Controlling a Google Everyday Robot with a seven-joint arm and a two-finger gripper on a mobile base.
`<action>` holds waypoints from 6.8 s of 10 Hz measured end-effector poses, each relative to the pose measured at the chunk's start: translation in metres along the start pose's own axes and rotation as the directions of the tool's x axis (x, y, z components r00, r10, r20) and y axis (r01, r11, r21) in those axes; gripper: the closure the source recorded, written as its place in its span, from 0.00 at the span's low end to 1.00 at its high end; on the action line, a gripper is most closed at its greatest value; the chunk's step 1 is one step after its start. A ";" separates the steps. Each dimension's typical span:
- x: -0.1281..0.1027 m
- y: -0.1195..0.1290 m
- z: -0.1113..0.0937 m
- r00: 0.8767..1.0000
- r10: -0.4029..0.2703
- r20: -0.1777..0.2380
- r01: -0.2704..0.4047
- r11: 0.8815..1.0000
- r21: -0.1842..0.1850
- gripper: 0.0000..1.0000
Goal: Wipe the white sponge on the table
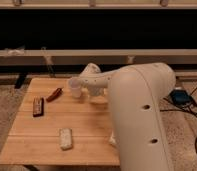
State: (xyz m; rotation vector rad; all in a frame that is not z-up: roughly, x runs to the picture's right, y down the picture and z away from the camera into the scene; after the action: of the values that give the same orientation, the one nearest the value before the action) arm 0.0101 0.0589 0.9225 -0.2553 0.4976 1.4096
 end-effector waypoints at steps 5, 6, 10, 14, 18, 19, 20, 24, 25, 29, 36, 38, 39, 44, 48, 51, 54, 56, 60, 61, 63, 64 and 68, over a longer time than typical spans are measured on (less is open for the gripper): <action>0.000 0.000 0.000 1.000 0.000 0.000 0.000 1.000 0.000 0.24; 0.000 0.000 0.000 1.000 0.000 0.000 0.000 1.000 0.000 0.24; 0.000 0.000 0.000 1.000 0.000 0.000 0.000 1.000 0.000 0.24; 0.000 0.000 0.000 1.000 0.000 0.000 0.000 1.000 0.000 0.24; 0.000 0.000 0.000 1.000 0.000 0.000 0.000 1.000 0.000 0.24; 0.000 0.000 0.000 1.000 0.000 0.000 0.000 1.000 0.000 0.24; 0.000 0.000 0.000 1.000 0.000 0.000 0.000 1.000 0.000 0.24; 0.002 0.008 -0.013 1.000 -0.019 0.001 0.019 1.000 0.003 0.24; 0.014 0.023 -0.026 0.999 -0.049 0.008 0.049 0.999 -0.015 0.24; 0.082 0.078 -0.065 0.988 -0.152 0.029 0.154 0.986 -0.068 0.24; 0.197 0.160 -0.100 0.947 -0.320 -0.003 0.315 0.933 -0.172 0.24; 0.211 0.179 -0.095 0.926 -0.376 -0.018 0.364 0.906 -0.215 0.24; 0.216 0.189 -0.091 0.917 -0.397 -0.026 0.381 0.894 -0.238 0.24; 0.223 0.214 -0.070 0.896 -0.439 -0.060 0.400 0.860 -0.318 0.33; 0.212 0.204 -0.066 0.913 -0.405 -0.055 0.364 0.868 -0.339 0.76; 0.199 0.188 -0.067 0.932 -0.360 -0.028 0.331 0.883 -0.333 0.99; 0.170 0.165 -0.065 0.956 -0.290 0.039 0.289 0.910 -0.299 1.00; 0.143 0.146 -0.064 0.967 -0.226 0.114 0.250 0.922 -0.294 1.00; 0.114 0.148 -0.054 0.968 -0.168 0.185 0.220 0.926 -0.308 1.00; 0.108 0.159 -0.049 0.967 -0.178 0.185 0.229 0.925 -0.305 1.00; 0.103 0.177 -0.045 0.961 -0.203 0.186 0.253 0.917 -0.308 1.00; 0.104 0.188 -0.047 0.957 -0.220 0.190 0.272 0.909 -0.315 1.00; 0.136 0.214 -0.063 0.934 -0.288 0.214 0.349 0.867 -0.356 1.00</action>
State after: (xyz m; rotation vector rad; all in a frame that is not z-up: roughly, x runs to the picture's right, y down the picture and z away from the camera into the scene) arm -0.1996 0.1827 0.8290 -0.5224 0.0335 1.1786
